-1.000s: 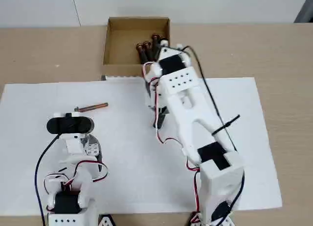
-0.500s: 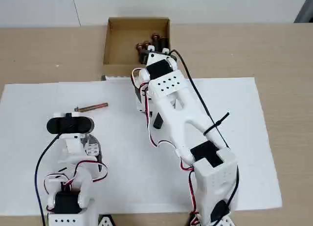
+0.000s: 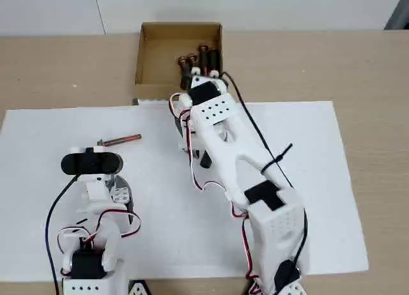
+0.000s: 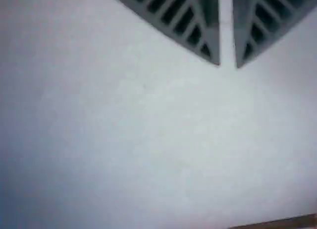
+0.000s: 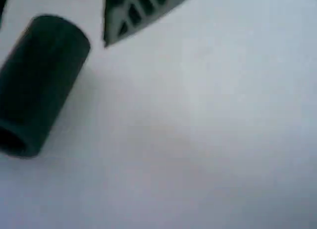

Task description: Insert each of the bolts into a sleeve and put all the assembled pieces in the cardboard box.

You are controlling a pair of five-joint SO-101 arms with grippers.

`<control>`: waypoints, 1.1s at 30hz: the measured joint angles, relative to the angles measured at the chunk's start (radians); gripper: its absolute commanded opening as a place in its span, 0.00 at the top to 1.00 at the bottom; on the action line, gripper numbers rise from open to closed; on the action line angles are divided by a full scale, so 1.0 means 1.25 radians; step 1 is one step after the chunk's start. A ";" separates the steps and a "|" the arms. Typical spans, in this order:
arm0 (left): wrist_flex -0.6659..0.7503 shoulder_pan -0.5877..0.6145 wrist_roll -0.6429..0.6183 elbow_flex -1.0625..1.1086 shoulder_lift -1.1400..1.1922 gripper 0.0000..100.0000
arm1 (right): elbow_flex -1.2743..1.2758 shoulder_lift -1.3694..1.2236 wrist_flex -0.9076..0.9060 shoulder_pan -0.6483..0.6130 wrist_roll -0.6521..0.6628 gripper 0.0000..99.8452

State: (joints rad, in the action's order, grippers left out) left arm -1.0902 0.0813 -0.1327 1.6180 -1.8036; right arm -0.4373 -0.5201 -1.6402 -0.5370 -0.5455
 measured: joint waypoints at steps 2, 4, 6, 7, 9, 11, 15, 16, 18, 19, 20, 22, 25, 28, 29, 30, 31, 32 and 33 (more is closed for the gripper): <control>0.000 0.000 0.000 0.000 0.000 0.99 | 0.000 -0.017 0.000 0.001 0.000 0.87; 0.000 0.000 0.000 0.000 0.000 0.99 | 0.000 -0.033 0.005 0.001 0.000 0.87; 0.000 0.000 0.000 0.000 0.000 0.99 | 0.000 -0.044 0.017 0.000 0.000 0.88; 0.000 0.000 0.000 0.000 0.000 0.99 | 0.000 -0.049 0.023 0.000 0.000 0.88; 0.000 0.000 0.000 0.000 0.000 0.99 | 0.000 -0.056 0.032 0.000 0.000 0.88; 0.000 0.000 0.000 0.000 0.000 0.99 | 0.000 -0.068 0.037 0.004 0.000 0.88; 0.000 0.000 0.000 0.000 0.000 0.99 | 0.000 -0.085 0.044 0.005 0.000 0.88; 0.000 0.000 0.000 0.000 0.000 0.99 | 0.000 -0.087 0.044 0.007 0.000 0.88; 0.000 0.000 0.000 0.000 0.000 0.99 | 0.000 -0.090 0.044 0.016 -0.001 0.91; 0.000 0.000 0.000 0.000 0.000 0.99 | 0.000 -0.090 0.044 0.017 -0.001 0.94; 0.000 0.000 0.000 0.000 0.000 0.99 | 0.000 -0.090 0.044 0.021 -0.001 0.98; 0.000 0.000 0.000 0.000 0.000 0.99 | 0.000 -0.090 0.044 0.026 -0.001 0.99; 0.000 0.000 0.000 0.000 0.000 0.99 | 0.000 -0.090 0.043 0.028 0.000 1.00; 0.000 0.000 0.000 0.000 0.000 0.99 | 0.000 -0.090 0.043 0.029 0.000 1.00; 0.000 0.000 0.000 0.000 0.000 0.99 | 0.000 -0.090 0.043 0.029 0.000 1.00; 0.000 0.000 0.000 0.000 0.000 0.99 | 0.000 -0.090 0.043 0.029 0.000 1.00; 0.000 0.000 0.000 0.000 0.000 0.99 | 0.000 -0.081 0.043 0.029 0.000 1.00; 0.000 0.000 0.000 0.000 0.000 0.99 | 0.000 -0.070 0.044 0.029 0.000 1.00; 0.000 0.000 0.000 0.000 0.000 0.99 | 0.000 -0.055 0.044 0.032 0.000 1.00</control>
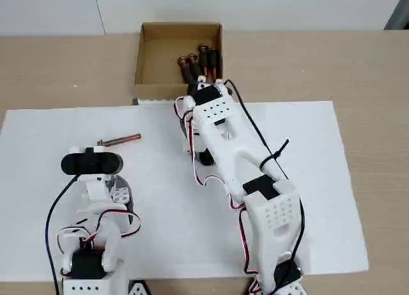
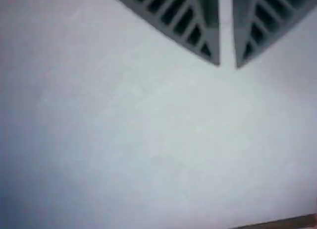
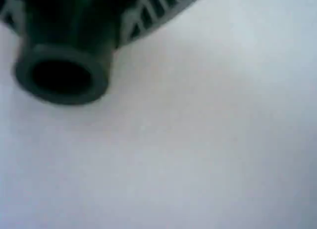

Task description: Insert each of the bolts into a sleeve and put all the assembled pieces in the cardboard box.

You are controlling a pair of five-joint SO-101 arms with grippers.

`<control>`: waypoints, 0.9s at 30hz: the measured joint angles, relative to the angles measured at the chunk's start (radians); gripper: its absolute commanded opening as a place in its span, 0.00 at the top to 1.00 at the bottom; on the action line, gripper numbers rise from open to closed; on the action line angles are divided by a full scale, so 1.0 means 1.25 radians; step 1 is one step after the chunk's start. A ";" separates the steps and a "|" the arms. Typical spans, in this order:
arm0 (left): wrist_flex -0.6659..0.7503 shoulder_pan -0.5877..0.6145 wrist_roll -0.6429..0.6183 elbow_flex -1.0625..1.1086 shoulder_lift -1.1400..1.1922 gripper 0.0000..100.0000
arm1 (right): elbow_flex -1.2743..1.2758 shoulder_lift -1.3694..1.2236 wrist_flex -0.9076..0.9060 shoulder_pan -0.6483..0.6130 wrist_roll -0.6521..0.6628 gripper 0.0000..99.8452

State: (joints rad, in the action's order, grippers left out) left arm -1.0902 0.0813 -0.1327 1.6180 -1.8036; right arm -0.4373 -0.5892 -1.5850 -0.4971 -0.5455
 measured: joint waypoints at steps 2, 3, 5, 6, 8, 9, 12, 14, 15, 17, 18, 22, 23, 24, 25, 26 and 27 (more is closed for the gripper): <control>0.000 0.000 0.000 0.000 0.000 0.99 | 0.001 0.048 0.000 0.004 0.016 1.00; 0.000 0.000 0.000 0.000 0.000 0.99 | 0.001 0.080 0.000 0.004 0.025 1.00; 0.000 0.000 0.000 0.000 0.000 0.99 | 0.001 0.145 -0.009 0.000 0.042 1.00; 0.000 0.000 0.000 0.000 0.000 0.99 | 0.001 0.178 -0.021 0.000 0.048 1.00; 0.000 0.000 0.000 0.000 0.000 0.99 | 0.001 0.241 -0.050 -0.001 0.053 1.00; 0.000 0.000 0.000 0.000 0.000 0.99 | 0.001 0.270 -0.068 0.000 0.055 1.00; 0.000 0.000 0.000 0.000 0.000 0.99 | 0.006 0.354 -0.086 0.011 0.058 1.00; 0.000 0.000 0.000 0.000 0.000 0.99 | 0.025 0.404 -0.092 0.022 0.064 1.00; 0.000 0.000 0.000 0.000 0.000 0.99 | 0.041 0.432 -0.093 0.028 0.064 1.00; 0.000 0.000 0.000 0.000 0.000 0.99 | 0.079 0.489 -0.097 0.033 0.066 1.00; 0.000 0.000 0.000 0.000 0.000 0.99 | 0.099 0.519 -0.097 0.033 0.066 1.00; 0.000 0.000 0.000 0.000 0.000 0.99 | 0.206 0.675 -0.097 0.033 0.066 1.00; 0.000 0.000 0.000 0.000 0.000 0.99 | 0.241 0.718 -0.097 0.039 0.066 1.00; 0.000 0.000 0.000 0.000 0.000 0.99 | 0.277 0.759 -0.098 0.048 0.066 1.00; 0.000 0.000 0.000 0.000 0.000 0.99 | 0.322 0.799 -0.098 0.058 0.066 1.00; 0.000 0.000 0.000 0.000 0.000 0.99 | 0.367 0.838 -0.099 0.066 0.066 1.00; 0.000 0.000 0.000 0.000 0.000 0.99 | 0.411 0.874 -0.099 0.076 0.066 1.00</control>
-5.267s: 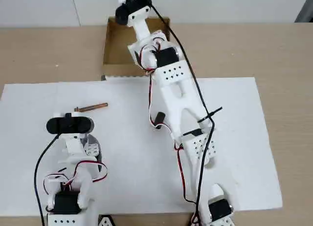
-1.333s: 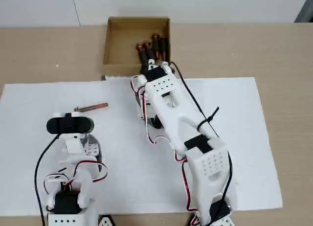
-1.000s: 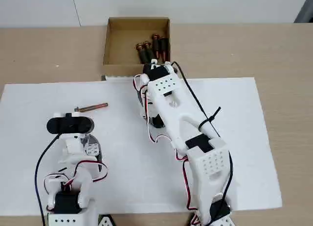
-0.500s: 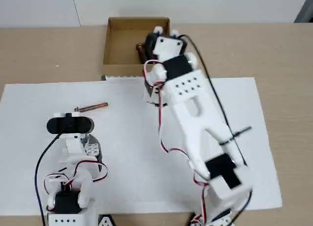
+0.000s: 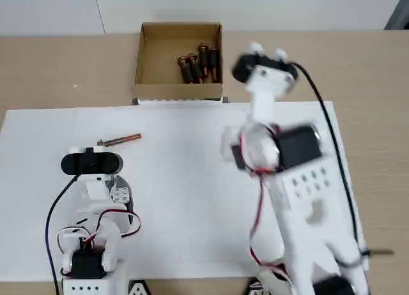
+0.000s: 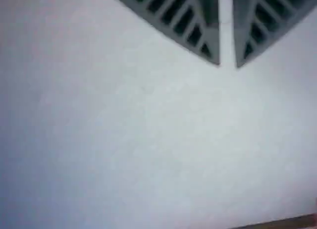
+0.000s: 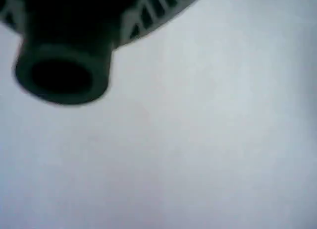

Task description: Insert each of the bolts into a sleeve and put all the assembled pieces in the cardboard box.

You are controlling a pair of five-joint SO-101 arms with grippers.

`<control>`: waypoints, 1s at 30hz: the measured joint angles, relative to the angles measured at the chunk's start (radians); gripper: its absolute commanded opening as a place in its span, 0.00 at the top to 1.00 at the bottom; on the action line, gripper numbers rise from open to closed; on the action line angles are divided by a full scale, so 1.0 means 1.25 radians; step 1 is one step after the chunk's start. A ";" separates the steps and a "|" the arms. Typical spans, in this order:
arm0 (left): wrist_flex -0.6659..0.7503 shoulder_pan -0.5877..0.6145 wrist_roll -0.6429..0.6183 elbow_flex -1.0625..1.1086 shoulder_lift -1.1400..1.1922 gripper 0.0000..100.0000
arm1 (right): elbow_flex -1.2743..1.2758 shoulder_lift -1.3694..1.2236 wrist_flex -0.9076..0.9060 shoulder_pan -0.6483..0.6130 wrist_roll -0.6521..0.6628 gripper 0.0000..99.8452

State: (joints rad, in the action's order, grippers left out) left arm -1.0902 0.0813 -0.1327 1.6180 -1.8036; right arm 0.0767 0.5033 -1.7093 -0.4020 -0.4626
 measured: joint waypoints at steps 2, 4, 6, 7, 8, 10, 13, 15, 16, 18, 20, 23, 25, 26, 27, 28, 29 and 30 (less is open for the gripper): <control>0.000 0.000 0.000 0.000 0.000 0.99 | 0.088 0.069 0.000 0.022 0.000 1.00; 0.000 0.000 0.000 0.000 0.000 0.99 | 0.166 0.131 0.017 0.052 0.000 1.00; 0.000 0.000 -0.006 0.000 0.000 0.99 | 0.238 0.193 0.042 0.083 0.000 1.00; 0.000 0.000 -0.011 0.000 0.000 0.99 | 0.271 0.222 0.055 0.098 0.000 1.00; 0.000 0.000 -0.015 -0.001 0.000 0.99 | 0.303 0.252 0.069 0.110 0.000 1.00; 0.000 0.000 -0.022 -0.025 0.000 0.99 | 0.366 0.300 0.090 0.131 0.000 1.00; 0.000 0.000 -0.026 -0.079 0.000 0.99 | 0.449 0.356 0.114 0.158 0.000 1.00; -0.011 0.000 -0.026 -0.122 0.000 0.99 | 0.495 0.385 0.128 0.182 0.000 1.00; -0.023 0.000 -0.026 -0.145 0.000 0.99 | 0.514 0.398 0.134 0.190 0.000 1.00; -0.049 0.000 -0.026 -0.190 0.000 0.99 | 0.546 0.416 0.150 0.199 0.000 1.00; -0.074 0.000 -0.026 -0.239 0.000 0.99 | 0.568 0.431 0.161 0.204 0.000 1.00; -0.092 0.000 -0.029 -0.323 0.068 0.99 | 0.584 0.444 0.177 0.203 0.000 1.00; -0.095 0.000 -0.060 -0.394 0.140 0.99 | 0.586 0.446 0.179 0.203 0.000 1.00; -0.095 0.000 -0.077 -0.435 0.183 0.99 | 0.586 0.446 0.182 0.204 0.000 1.00; -0.095 0.000 -0.106 -0.479 0.232 0.99 | 0.586 0.446 0.184 0.204 0.000 1.00; -0.095 0.000 -0.128 -0.525 0.284 0.99 | 0.586 0.446 0.185 0.203 0.000 1.00; -0.096 0.000 -0.153 -0.572 0.342 0.99 | 0.586 0.446 0.185 0.203 0.000 1.00; -0.097 0.000 -0.180 -0.619 0.405 0.99 | 0.586 0.446 0.185 0.203 0.000 1.00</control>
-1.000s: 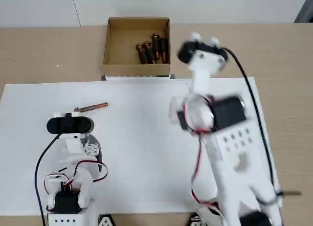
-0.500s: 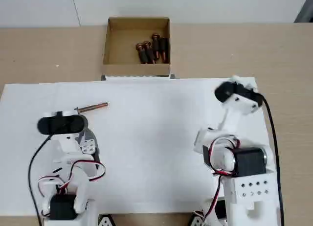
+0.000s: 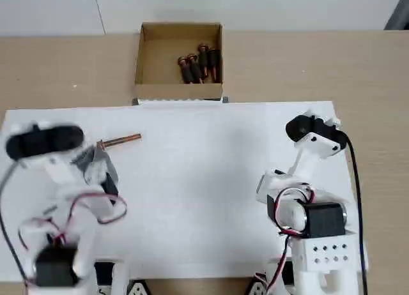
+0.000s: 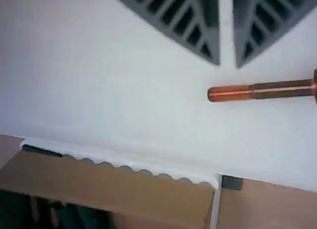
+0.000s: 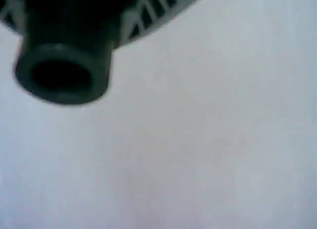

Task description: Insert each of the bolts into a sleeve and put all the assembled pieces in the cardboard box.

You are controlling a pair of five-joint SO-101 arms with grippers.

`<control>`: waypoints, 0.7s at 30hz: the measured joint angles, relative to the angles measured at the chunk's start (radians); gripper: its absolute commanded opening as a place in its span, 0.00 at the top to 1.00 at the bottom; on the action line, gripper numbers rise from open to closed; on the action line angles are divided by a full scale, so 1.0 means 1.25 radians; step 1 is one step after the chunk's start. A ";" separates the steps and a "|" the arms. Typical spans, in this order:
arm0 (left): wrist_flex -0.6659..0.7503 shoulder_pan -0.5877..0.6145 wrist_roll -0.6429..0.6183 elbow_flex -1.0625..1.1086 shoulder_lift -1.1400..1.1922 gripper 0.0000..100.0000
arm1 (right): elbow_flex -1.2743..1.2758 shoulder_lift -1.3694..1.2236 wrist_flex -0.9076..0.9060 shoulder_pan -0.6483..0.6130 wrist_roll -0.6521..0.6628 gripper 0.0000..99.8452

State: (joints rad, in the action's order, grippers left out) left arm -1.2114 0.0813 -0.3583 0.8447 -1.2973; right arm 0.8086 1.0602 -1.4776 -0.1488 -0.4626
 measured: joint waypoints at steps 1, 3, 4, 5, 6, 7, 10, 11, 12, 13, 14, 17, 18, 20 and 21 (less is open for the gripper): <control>0.000 0.000 -0.027 -0.050 0.065 0.99 | 0.000 0.000 0.000 0.000 0.000 1.00; -0.021 0.000 -0.074 -0.150 0.191 0.99 | 0.000 0.000 0.000 0.000 0.000 1.00; -0.037 0.000 -0.097 -0.195 0.250 0.99 | 0.000 0.000 0.000 0.000 0.000 1.00; -0.054 0.000 -0.120 -0.239 0.307 0.99 | 0.000 0.000 0.000 0.000 0.000 1.00; -0.071 0.000 -0.144 -0.281 0.361 0.99 | 0.000 0.000 0.000 0.000 0.000 1.00; -0.088 0.000 -0.166 -0.322 0.410 0.99 | 0.000 0.000 0.000 0.000 0.000 1.00; -0.131 0.000 -0.232 -0.421 0.536 0.99 | 0.000 0.000 0.000 0.028 0.000 1.00; -0.141 0.000 -0.255 -0.446 0.573 0.99 | 0.000 0.000 0.000 0.041 0.000 1.00; -0.149 0.000 -0.282 -0.466 0.606 0.99 | 0.000 0.000 0.000 0.058 0.000 1.00; -0.153 0.000 -0.307 -0.486 0.637 0.99 | 0.000 0.000 0.000 0.074 0.000 1.00; -0.160 0.000 -0.331 -0.501 0.667 0.99 | 0.000 0.000 0.000 0.088 0.000 1.00; -0.171 0.000 -0.403 -0.533 0.735 0.99 | 0.000 0.000 0.000 0.108 0.000 1.00; -0.173 0.000 -0.426 -0.539 0.756 0.99 | 0.000 0.000 0.000 0.117 0.000 1.00; -0.173 0.000 -0.459 -0.543 0.792 0.99 | 0.000 0.000 0.000 0.120 0.000 1.00; -0.173 0.000 -0.477 -0.543 0.808 0.99 | 0.000 0.000 0.000 0.117 0.000 1.00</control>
State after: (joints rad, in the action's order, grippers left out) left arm -1.4277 0.0813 -0.9551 0.1665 -0.2877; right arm 0.8086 1.0602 -1.4776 -0.0031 -0.4626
